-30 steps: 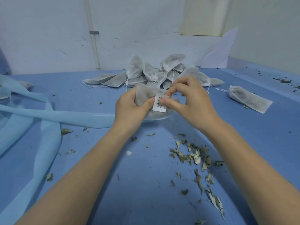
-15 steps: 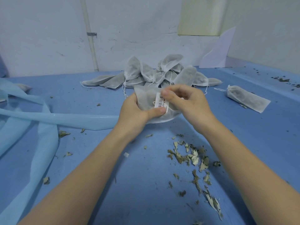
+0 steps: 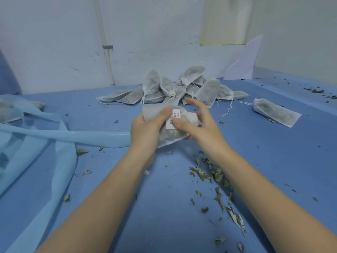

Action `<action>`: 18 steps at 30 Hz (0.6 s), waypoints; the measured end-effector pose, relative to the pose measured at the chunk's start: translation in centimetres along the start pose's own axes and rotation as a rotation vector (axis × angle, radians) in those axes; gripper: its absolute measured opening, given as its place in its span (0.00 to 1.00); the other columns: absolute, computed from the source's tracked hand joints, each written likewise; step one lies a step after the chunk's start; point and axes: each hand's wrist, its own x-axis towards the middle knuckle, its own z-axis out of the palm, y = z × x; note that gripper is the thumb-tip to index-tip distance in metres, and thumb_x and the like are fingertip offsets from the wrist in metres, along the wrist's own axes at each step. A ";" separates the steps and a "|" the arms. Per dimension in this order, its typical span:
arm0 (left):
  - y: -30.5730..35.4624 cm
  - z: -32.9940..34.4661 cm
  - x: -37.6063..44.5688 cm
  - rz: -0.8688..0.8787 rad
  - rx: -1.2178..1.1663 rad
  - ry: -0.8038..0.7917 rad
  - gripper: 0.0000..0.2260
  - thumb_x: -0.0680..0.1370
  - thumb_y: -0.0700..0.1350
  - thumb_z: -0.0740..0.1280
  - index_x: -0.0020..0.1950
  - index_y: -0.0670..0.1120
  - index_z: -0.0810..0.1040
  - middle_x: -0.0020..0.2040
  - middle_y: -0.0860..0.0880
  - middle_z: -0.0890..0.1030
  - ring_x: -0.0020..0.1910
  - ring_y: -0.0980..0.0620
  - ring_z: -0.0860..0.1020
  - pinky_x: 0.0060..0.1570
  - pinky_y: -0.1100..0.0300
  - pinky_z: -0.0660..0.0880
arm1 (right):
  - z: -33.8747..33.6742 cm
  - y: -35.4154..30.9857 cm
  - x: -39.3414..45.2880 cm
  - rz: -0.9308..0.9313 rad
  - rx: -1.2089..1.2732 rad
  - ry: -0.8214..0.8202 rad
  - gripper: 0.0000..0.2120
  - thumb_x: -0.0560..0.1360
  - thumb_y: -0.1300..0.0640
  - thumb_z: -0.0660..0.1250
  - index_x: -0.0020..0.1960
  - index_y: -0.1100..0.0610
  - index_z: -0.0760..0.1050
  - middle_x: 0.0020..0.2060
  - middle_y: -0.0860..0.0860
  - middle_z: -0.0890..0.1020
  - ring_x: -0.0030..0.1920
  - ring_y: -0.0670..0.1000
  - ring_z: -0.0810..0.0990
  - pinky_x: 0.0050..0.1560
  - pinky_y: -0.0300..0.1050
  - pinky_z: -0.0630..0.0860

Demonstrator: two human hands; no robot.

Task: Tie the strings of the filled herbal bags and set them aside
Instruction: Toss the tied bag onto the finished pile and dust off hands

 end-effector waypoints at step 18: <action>2.9 -2.8 -0.6 -0.053 0.064 0.207 0.20 0.80 0.60 0.53 0.53 0.48 0.77 0.51 0.45 0.82 0.50 0.45 0.81 0.54 0.46 0.77 | 12.5 -7.7 2.6 0.172 0.098 -0.359 0.52 0.57 0.19 0.56 0.75 0.34 0.42 0.63 0.46 0.74 0.61 0.45 0.73 0.65 0.52 0.69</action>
